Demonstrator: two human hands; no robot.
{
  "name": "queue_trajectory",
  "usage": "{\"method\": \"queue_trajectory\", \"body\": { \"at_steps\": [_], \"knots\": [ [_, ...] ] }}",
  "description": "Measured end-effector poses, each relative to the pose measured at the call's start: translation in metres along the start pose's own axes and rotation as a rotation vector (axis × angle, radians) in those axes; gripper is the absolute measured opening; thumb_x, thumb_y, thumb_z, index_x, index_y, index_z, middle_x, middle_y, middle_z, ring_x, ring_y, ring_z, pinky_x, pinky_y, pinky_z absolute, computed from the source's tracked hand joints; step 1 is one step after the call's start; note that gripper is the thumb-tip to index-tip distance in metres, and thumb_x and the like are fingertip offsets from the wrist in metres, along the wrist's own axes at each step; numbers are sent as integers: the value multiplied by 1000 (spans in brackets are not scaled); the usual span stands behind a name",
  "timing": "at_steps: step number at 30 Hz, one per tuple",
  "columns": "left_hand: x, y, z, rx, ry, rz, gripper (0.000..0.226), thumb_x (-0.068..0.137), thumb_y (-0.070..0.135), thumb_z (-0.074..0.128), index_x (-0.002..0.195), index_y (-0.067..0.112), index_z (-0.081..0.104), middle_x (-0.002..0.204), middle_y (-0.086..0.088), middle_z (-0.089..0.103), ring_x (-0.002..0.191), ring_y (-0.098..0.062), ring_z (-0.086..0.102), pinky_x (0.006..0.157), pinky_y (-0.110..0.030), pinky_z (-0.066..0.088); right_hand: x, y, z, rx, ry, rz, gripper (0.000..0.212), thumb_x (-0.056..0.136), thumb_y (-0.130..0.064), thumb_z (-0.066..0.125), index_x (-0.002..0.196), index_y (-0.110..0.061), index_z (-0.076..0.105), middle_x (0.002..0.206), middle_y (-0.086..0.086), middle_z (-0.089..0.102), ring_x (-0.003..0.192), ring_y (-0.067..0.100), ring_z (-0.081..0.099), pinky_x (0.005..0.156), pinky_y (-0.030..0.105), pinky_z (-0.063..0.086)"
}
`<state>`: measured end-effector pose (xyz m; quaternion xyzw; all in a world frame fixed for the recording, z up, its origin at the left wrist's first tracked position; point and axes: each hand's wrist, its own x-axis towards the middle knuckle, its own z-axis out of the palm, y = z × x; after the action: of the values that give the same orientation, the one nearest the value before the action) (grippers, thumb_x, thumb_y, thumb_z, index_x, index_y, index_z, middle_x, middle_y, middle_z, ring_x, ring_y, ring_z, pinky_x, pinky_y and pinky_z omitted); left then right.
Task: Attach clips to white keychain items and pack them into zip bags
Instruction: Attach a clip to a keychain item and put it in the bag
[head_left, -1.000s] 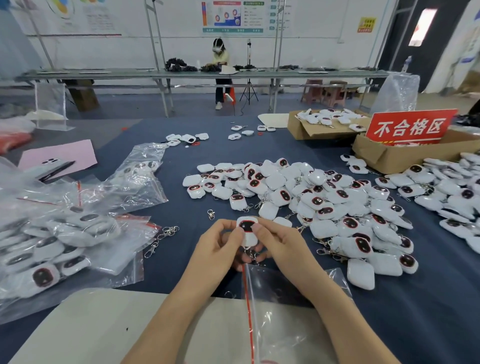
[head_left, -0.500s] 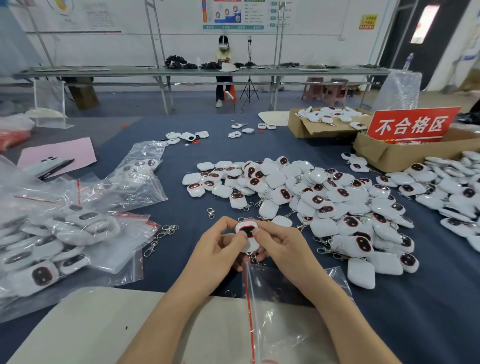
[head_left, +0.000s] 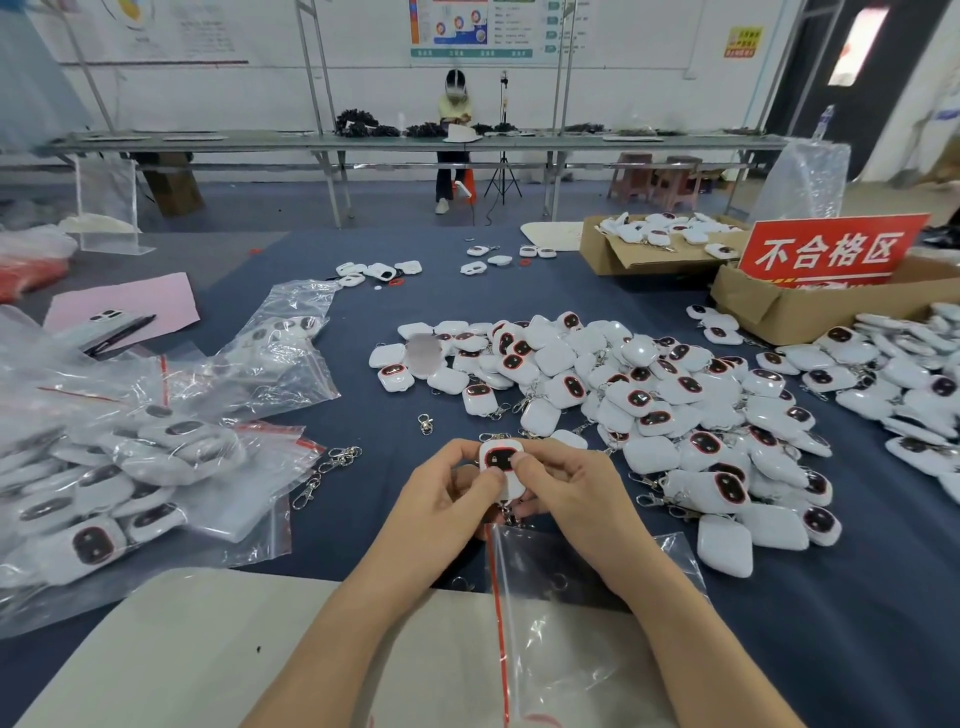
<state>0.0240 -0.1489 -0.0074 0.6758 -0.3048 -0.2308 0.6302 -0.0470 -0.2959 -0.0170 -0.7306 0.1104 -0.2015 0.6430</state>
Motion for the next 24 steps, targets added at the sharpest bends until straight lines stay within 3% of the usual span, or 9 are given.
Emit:
{"method": "queue_trajectory", "body": {
  "at_steps": [3, 7, 12, 19, 24],
  "knots": [
    [0, 0, 0, 34, 3, 18, 16, 100, 16, 59, 107, 28, 67, 91, -23, 69, 75, -18, 63, 75, -28, 56, -1, -2, 1, 58, -7, 6, 33, 97, -15, 63, 91, -43, 80, 71, -9, 71, 63, 4, 64, 66, 25, 60],
    [0, 0, 0, 63, 12, 28, 18, 99, 14, 59, 110, 27, 65, 98, -24, 69, 80, -22, 61, 83, -44, 55, -1, -4, 1, 74, -22, 28, 28, 98, -12, 61, 97, -33, 80, 73, -7, 71, 64, 6, 62, 69, 30, 62],
    [0, -1, 0, 60, 10, 47, 16, 99, 11, 59, 109, 23, 63, 93, -18, 70, 73, -14, 59, 67, -20, 54, 0, -5, 2, 67, -19, 16, 26, 97, -11, 61, 101, -31, 78, 78, -6, 74, 67, 6, 63, 67, 27, 61],
    [3, -6, 0, 60, 12, 63, 20, 98, 10, 59, 103, 29, 63, 89, -11, 71, 72, -12, 60, 67, -22, 55, -2, -5, 2, 62, -31, 1, 34, 98, -12, 61, 93, -40, 80, 77, -6, 73, 68, 6, 63, 66, 26, 60],
    [4, -9, 0, 52, 22, 66, 22, 97, 17, 61, 101, 38, 65, 91, -12, 71, 73, -14, 62, 69, -24, 58, -1, -4, 1, 64, -26, 11, 28, 98, -15, 61, 101, -36, 78, 78, -7, 73, 68, 5, 63, 69, 27, 61]
  ]
}}
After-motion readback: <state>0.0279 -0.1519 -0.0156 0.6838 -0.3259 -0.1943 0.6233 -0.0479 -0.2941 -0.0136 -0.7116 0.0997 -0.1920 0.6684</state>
